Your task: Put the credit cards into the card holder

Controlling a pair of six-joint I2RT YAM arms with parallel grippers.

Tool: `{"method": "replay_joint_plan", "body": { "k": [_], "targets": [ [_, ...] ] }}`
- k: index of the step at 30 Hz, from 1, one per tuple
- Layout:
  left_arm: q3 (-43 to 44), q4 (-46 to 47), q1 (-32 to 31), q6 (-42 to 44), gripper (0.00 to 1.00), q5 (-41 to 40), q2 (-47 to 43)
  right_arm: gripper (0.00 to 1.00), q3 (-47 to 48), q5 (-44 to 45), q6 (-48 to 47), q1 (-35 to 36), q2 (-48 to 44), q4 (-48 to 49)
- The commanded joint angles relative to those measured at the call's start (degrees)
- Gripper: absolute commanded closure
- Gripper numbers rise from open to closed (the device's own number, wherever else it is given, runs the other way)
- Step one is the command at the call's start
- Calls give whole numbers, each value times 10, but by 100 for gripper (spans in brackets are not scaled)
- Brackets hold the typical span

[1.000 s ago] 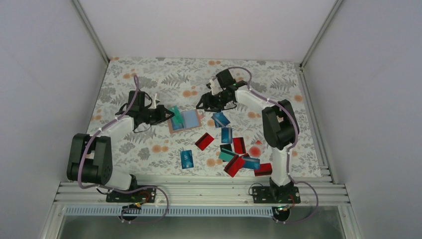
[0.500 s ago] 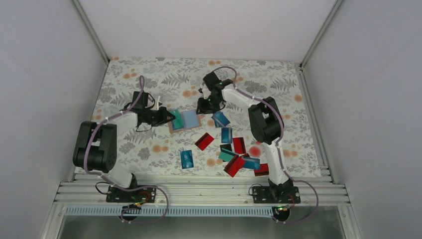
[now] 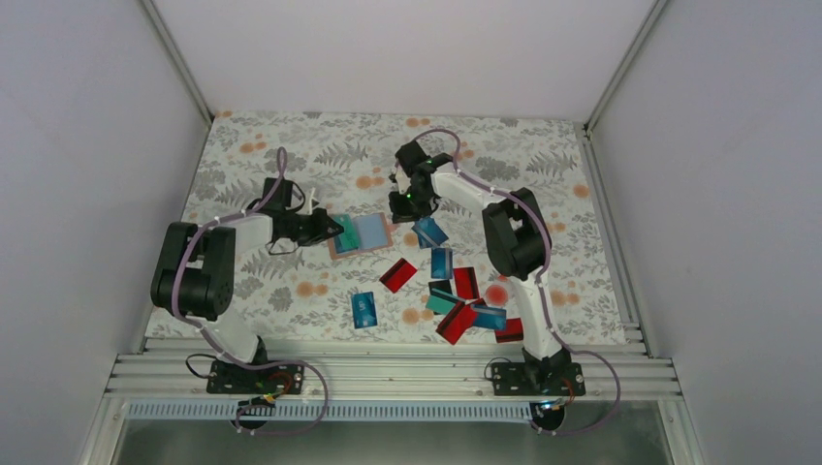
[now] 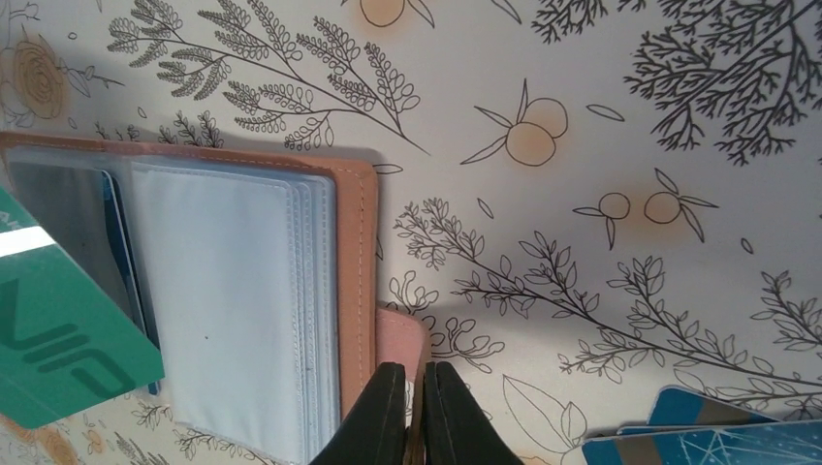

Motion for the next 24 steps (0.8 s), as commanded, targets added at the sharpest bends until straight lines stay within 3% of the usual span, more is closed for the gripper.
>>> {"method": "replay_joint_plan", "body": {
  "k": [1,24],
  "targets": [
    [12,37,3,-5,97,16,17,96,-6,0,-6,3,7,-3],
    [-23,135,3,-85,98,78,62,96,-39,-20,-6,2,8,1]
  ]
}}
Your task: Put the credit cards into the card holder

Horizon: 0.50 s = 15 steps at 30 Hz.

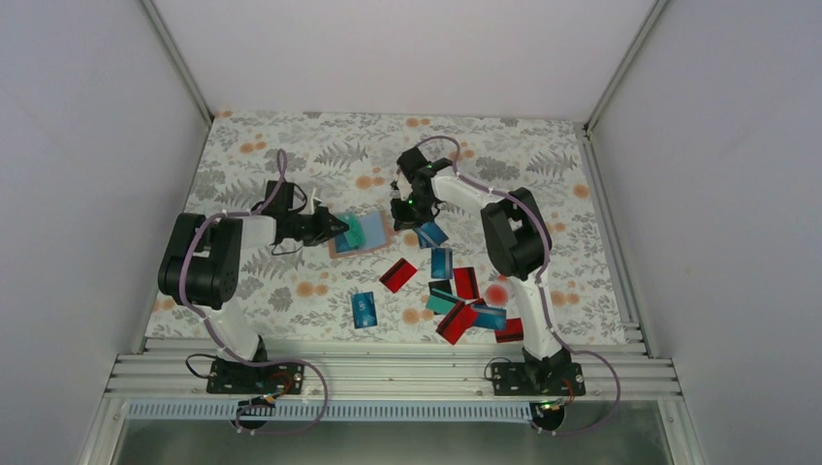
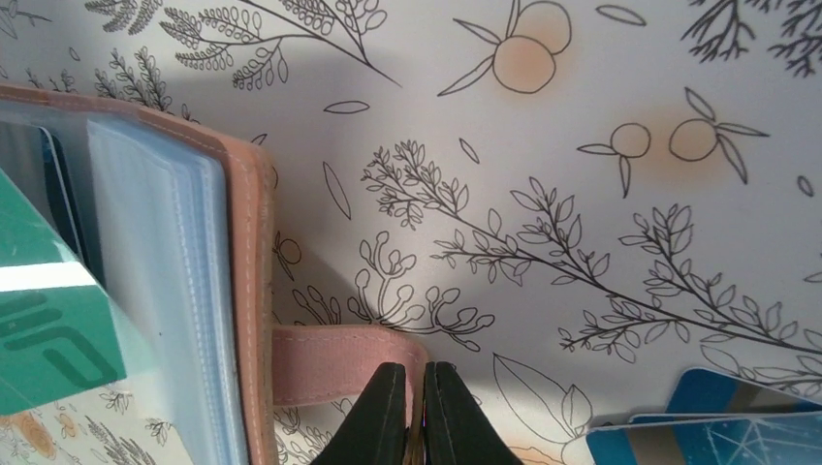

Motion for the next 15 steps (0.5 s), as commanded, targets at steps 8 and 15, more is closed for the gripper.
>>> {"method": "replay_joint_plan", "body": {
  "k": [8,15],
  "targets": [
    [-36,68,3,-26,98,61,0,96,-7,0,-3,2,6,-5],
    [-29,46,3,-5,98,68,16,96,-5,-8,-2,3,7,-6]
  ]
}}
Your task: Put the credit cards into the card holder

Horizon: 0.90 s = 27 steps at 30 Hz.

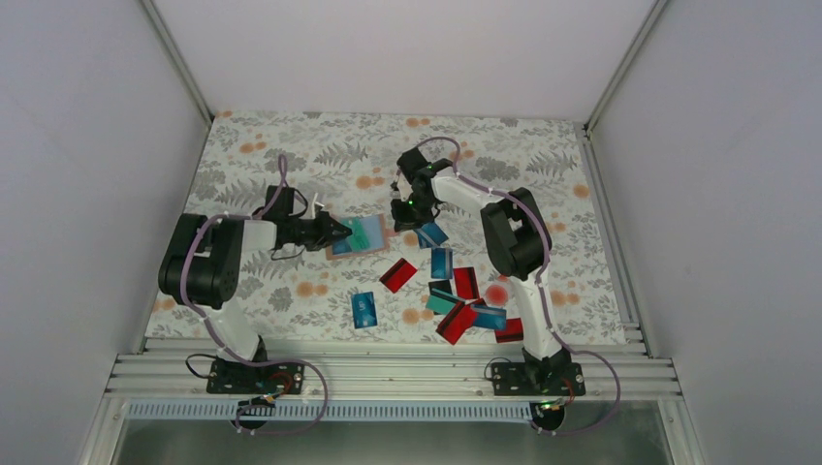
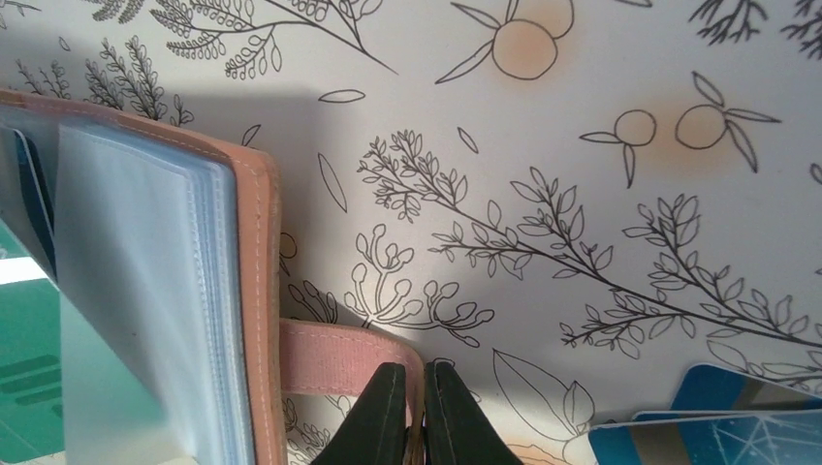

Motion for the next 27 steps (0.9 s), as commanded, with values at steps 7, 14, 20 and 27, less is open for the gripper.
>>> {"method": "replay_joint_plan", "body": {
  "k": [7,14,20,27],
  "targets": [
    [13,-50,3,44,98,-10,22,91,18,5,-4,1,7,-23],
    [5,-71,6,32,98,-24,20,66,40,-1,-2,1,-4,-31],
    [12,-81,12,21,98,-19,26,61,58,-1,-2,1,-7,-35],
    [72,-152,13,62,98,-9,62,54,83,8,-19,5,-24,-25]
  ]
}}
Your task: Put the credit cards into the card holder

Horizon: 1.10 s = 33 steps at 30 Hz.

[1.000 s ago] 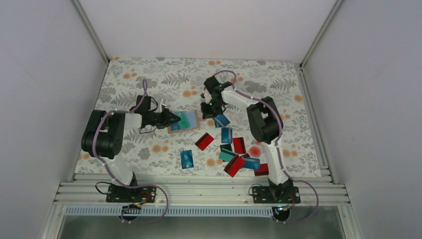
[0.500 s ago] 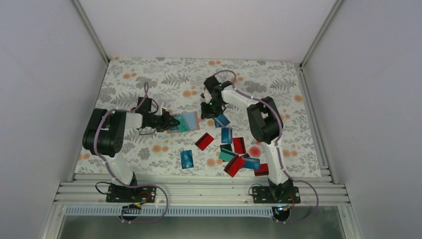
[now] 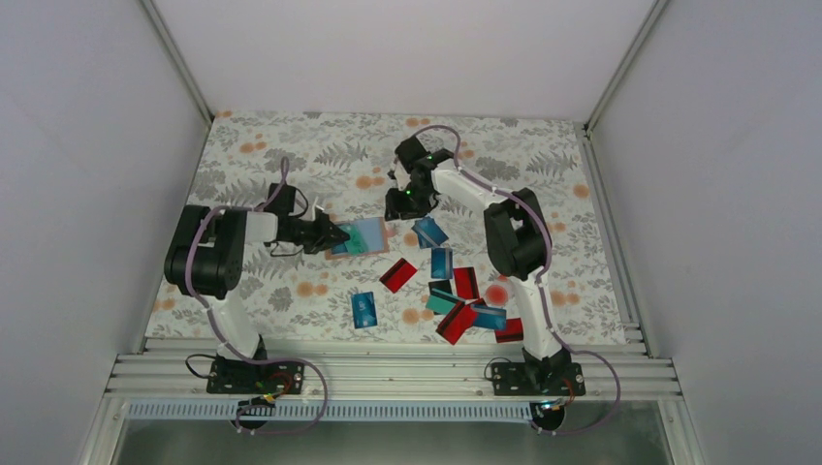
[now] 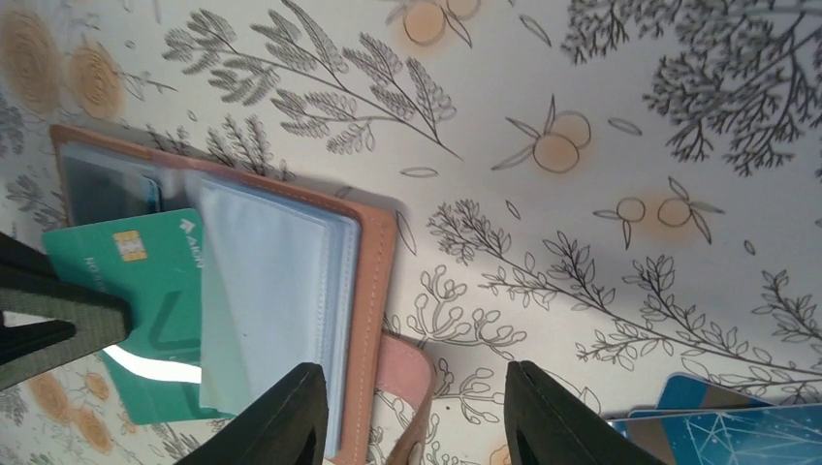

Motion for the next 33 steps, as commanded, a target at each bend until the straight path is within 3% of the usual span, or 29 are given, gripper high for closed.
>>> {"method": "replay_joint_plan", "body": {
  "k": [1,7,12,18,33],
  "targets": [
    [40,-58,4,43,98,-4,30,53,35,3,-15,7,-23,2],
    [76,-104,4,71,98,-3,51,57,86,4,-25,24,27,-27],
    [90,-136,4,91,98,-5,61,76,100,50,-25,26,60,-47],
    [102,-164,4,122,98,-3,73,90,96,51,-24,29,76,-54],
    [151,-225,4,171,98,14,117,95,81,28,-25,37,90,-43]
  ]
}}
